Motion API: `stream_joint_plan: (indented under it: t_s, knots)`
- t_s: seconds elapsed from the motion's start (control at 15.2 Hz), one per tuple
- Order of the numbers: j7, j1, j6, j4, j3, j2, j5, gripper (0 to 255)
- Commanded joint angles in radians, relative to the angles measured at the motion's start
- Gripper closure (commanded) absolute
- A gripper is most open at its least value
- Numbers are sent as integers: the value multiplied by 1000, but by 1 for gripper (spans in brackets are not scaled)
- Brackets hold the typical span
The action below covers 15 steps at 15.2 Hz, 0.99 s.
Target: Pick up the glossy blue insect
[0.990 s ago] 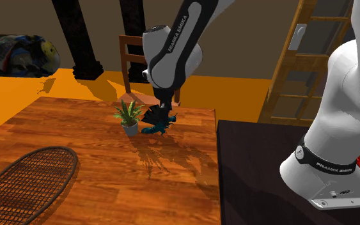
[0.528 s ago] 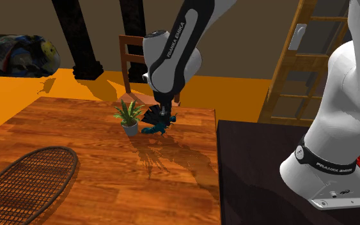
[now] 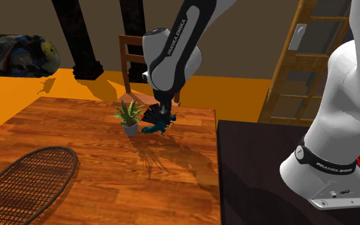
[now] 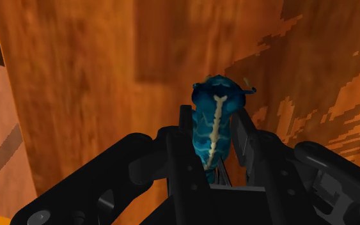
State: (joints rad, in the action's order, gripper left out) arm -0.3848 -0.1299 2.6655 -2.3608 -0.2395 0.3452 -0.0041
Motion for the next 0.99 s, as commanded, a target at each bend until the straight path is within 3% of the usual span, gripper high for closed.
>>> stream_joint_plan:
  t_s: [0.0,0.92]
  knots:
    - [2,3,-20,-2,-6,-23,-7,255]
    - [29,23,-173,-1,-32,-177,-59,255]
